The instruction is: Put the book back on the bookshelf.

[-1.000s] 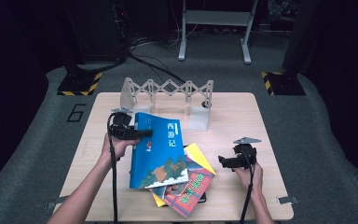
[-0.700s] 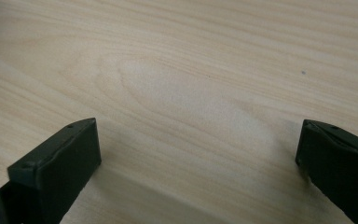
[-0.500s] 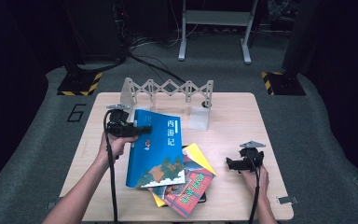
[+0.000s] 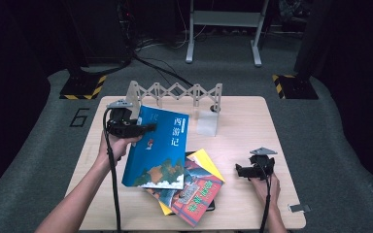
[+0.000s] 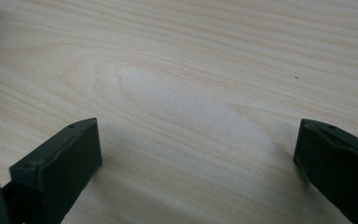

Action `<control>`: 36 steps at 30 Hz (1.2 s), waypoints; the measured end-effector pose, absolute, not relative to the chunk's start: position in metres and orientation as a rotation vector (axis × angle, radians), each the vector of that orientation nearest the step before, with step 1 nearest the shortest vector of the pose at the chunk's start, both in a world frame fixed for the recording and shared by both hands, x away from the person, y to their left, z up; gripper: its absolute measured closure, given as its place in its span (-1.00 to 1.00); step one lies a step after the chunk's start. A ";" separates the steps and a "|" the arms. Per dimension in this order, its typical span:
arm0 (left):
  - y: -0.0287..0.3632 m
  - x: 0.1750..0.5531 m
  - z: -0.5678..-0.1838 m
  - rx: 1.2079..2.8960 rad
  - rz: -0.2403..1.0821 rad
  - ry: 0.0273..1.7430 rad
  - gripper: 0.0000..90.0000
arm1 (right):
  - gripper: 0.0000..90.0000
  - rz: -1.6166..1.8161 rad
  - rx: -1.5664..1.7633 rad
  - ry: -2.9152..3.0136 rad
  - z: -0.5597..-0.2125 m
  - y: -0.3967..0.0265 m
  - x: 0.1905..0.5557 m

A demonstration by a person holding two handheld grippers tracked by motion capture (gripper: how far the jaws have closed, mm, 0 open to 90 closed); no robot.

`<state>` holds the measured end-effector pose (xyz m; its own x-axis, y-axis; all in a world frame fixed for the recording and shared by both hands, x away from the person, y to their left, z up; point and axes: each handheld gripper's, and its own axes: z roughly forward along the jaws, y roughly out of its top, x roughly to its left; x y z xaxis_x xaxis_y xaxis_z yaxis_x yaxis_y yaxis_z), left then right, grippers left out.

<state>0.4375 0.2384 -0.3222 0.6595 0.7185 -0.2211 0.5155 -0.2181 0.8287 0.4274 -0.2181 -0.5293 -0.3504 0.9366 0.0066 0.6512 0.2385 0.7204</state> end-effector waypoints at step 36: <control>0.267 0.458 -0.280 1.773 0.671 1.106 0.38 | -1.00 0.892 1.449 2.095 -0.529 -0.217 0.428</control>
<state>0.4584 0.2671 -0.2798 0.4498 0.8930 -0.0177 0.3966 -0.1819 0.8998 0.4275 -0.2169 -0.5292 -0.3548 0.9349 0.0050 0.6516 0.2434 0.7184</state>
